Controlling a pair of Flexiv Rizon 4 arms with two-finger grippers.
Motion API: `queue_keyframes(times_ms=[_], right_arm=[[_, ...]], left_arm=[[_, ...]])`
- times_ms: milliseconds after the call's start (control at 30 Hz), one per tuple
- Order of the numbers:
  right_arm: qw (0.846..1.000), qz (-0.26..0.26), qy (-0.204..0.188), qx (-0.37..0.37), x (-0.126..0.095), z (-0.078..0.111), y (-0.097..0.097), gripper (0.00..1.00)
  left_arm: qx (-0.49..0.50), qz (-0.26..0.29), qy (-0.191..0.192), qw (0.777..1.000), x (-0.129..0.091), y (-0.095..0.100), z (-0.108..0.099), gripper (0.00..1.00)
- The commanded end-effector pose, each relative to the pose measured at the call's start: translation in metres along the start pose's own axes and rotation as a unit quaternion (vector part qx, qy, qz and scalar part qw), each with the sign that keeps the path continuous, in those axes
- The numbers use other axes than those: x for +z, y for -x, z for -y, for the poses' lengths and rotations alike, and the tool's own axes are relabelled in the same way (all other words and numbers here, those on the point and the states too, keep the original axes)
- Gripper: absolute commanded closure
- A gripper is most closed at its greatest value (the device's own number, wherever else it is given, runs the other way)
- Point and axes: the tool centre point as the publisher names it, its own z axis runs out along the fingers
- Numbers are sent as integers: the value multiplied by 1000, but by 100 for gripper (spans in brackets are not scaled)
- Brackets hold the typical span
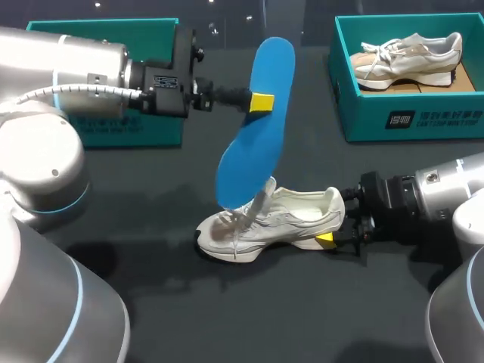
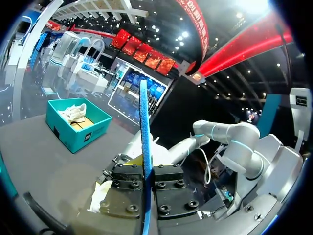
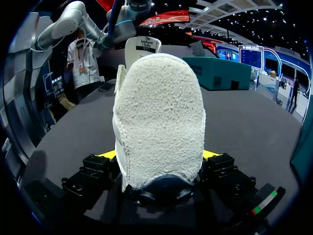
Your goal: Take the shoe out of the shoebox, open the shoe tongue, remove and reinsert the insole, then place the shoe into the shoebox
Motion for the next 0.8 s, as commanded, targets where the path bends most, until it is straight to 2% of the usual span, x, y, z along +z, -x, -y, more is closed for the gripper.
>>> queue_keyframes(times_ms=[33, 133, 200, 533, 633, 800], right_arm=[[1000, 0, -2, 0, 1, 0, -1, 100], [1000, 0, -2, 0, 1, 0, -1, 100], [1000, 0, -2, 0, 1, 0, -1, 100], [1000, 0, -2, 0, 1, 0, -1, 100], [1000, 0, -2, 0, 1, 0, -1, 100], [1000, 0, -2, 0, 1, 0, -1, 100]], left_arm=[[1, 1, -17, 1000, -7, -3, -7, 100], [1, 1, -17, 1000, -7, -3, -7, 100], [1, -2, -33, 999, -9, -11, -9, 100], [15, 3, -50, 999, -17, -30, -13, 100], [18, -5, -61, 998, -20, -36, -14, 100], [20, -52, -75, 996, -27, -40, -12, 100]])
